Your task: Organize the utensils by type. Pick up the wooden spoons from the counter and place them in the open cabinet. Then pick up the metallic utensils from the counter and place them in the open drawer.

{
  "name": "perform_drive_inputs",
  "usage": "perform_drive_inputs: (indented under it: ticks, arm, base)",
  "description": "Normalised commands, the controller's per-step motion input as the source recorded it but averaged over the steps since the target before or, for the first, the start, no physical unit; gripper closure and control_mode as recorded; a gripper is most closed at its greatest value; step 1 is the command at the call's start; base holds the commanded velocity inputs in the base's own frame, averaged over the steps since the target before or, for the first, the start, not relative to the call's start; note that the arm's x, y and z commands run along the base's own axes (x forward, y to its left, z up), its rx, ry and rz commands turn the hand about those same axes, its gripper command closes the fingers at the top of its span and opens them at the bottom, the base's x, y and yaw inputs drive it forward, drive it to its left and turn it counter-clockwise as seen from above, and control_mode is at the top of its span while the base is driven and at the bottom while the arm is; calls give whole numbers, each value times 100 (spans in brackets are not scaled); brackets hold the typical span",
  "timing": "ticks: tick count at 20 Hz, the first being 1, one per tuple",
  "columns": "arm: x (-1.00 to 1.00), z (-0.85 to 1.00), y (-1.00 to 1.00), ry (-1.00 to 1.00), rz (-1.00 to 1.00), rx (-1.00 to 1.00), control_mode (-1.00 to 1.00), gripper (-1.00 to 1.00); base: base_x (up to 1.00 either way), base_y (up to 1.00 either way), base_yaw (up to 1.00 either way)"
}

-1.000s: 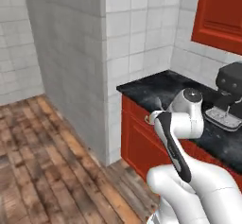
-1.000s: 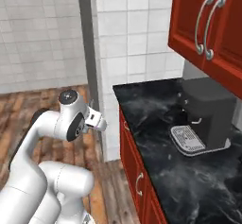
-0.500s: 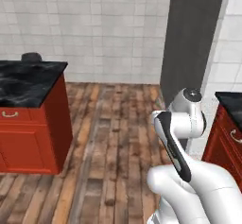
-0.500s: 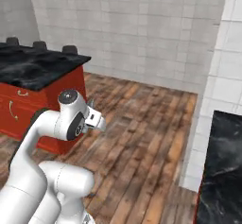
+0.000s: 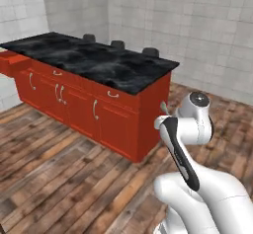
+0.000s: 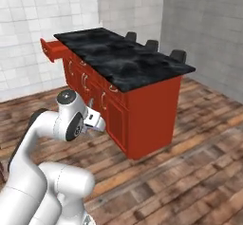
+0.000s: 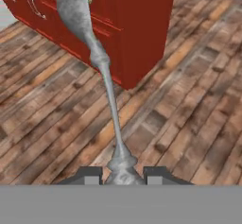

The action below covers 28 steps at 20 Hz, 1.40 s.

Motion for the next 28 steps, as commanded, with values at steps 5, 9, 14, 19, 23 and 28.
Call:
perform_drive_inputs:
  ticks: [5, 9, 14, 19, 23, 28]
  arm:
    - [0, 0, 0, 0, 0, 0, 100, 100]
    - [0, 0, 0, 0, 0, 0, 100, 100]
    - [0, 0, 0, 0, 0, 0, 100, 100]
    - [0, 0, 0, 0, 0, 0, 100, 100]
    - [0, 0, 0, 0, 0, 0, 100, 100]
    - [0, 0, 0, 0, 0, 0, 100, 100]
  base:
    - [92, 0, 66]
    - [100, 0, 53]
    - [100, -16, 38]
    - [100, -26, 23]
    - [100, -28, 14]
    - [100, -25, 14]
